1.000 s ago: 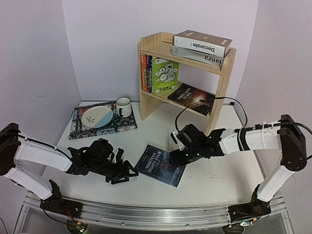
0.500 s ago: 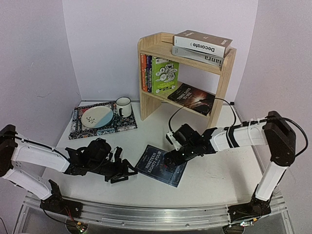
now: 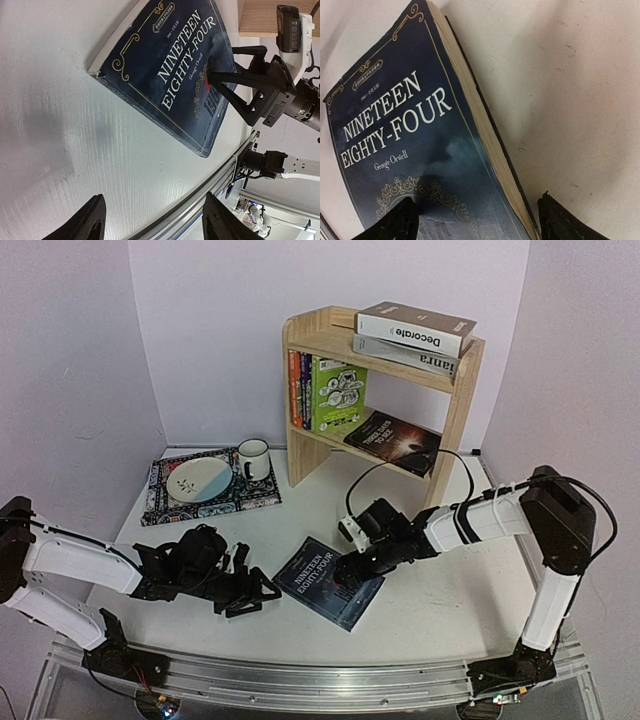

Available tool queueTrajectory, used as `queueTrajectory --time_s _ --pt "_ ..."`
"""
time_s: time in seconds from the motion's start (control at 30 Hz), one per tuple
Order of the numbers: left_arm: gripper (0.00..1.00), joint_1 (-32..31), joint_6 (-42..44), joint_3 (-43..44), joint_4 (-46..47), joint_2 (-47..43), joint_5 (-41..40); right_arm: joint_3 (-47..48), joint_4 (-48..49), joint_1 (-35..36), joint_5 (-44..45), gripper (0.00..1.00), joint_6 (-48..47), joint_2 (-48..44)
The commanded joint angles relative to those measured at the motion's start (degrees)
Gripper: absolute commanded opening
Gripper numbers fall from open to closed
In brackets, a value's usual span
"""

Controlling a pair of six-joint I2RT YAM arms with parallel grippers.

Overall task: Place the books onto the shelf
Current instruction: Pick up the book from the center of the board.

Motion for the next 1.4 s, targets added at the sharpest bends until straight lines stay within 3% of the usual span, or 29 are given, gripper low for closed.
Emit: queueTrajectory --time_s 0.0,0.17,0.4,0.47,0.7,0.87,1.0,1.1,1.37 --pt "0.68 -0.3 -0.6 0.0 3.2 0.2 -0.2 -4.1 0.1 0.3 -5.4 0.79 4.3 -1.4" --pt "0.68 -0.4 -0.6 0.1 3.9 0.7 -0.2 -7.5 1.8 1.2 -6.5 0.75 6.6 -4.8" --pt "0.67 -0.4 -0.9 0.3 4.8 1.5 0.3 -9.5 1.9 1.7 -5.2 0.59 8.5 -8.4" --pt "0.67 -0.5 -1.0 0.2 5.2 1.7 0.5 -9.6 1.9 1.8 -5.1 0.52 8.8 -8.6" --pt "0.68 -0.6 -1.8 -0.1 7.0 2.5 0.9 -9.5 1.9 1.9 -4.6 0.44 9.4 -8.5" --pt "0.67 -0.7 -2.3 0.5 8.8 4.3 1.4 -9.5 1.9 1.9 -4.5 0.33 9.5 -7.7" --pt "0.67 -0.8 -2.4 1.0 10.1 5.1 1.0 -10.0 1.9 1.8 -3.4 0.19 10.6 -7.6" --pt "0.67 -0.7 -2.9 1.5 11.1 6.0 0.6 -10.6 1.8 1.8 -2.9 0.01 11.1 -7.1" --pt "0.67 -0.7 -4.6 2.5 14.9 9.9 0.7 -12.1 1.6 1.8 -2.3 0.0 11.9 -8.0"
